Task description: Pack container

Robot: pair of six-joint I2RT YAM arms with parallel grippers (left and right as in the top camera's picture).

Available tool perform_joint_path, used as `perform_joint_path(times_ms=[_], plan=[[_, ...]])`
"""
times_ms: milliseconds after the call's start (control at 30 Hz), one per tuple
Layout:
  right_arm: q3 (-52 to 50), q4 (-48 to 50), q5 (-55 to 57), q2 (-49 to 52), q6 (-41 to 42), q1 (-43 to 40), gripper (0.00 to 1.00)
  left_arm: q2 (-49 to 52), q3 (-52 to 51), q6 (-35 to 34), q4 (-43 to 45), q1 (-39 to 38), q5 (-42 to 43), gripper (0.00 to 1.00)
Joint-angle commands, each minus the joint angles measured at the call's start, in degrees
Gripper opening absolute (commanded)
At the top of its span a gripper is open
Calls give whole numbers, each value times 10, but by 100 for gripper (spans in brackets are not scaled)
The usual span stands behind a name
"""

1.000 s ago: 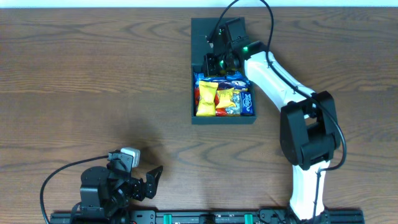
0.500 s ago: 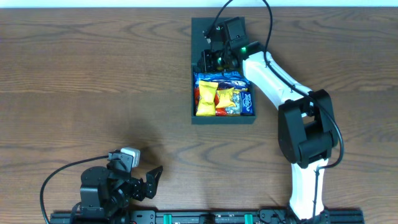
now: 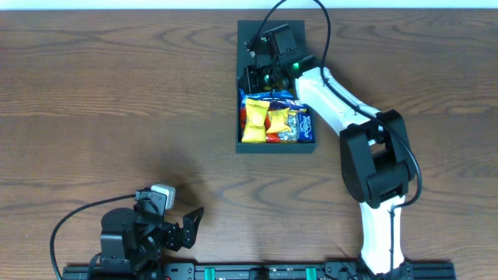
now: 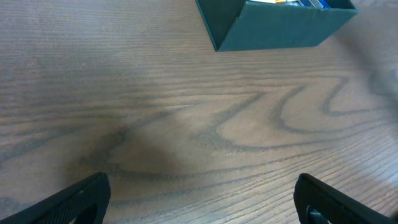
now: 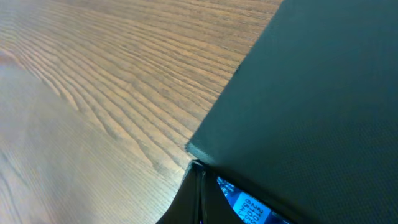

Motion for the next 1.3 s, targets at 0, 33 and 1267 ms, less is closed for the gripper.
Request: perform_joint_path(times_ms=[0, 33, 1267], plan=[[13, 7, -10, 23, 4, 11, 1, -3, 0, -2, -2, 3, -5, 95], [19, 6, -17, 29, 4, 12, 1, -3, 0, -2, -2, 3, -5, 95], [141, -436, 330, -49, -85, 58, 1, -3, 0, -2, -2, 3, -4, 95]])
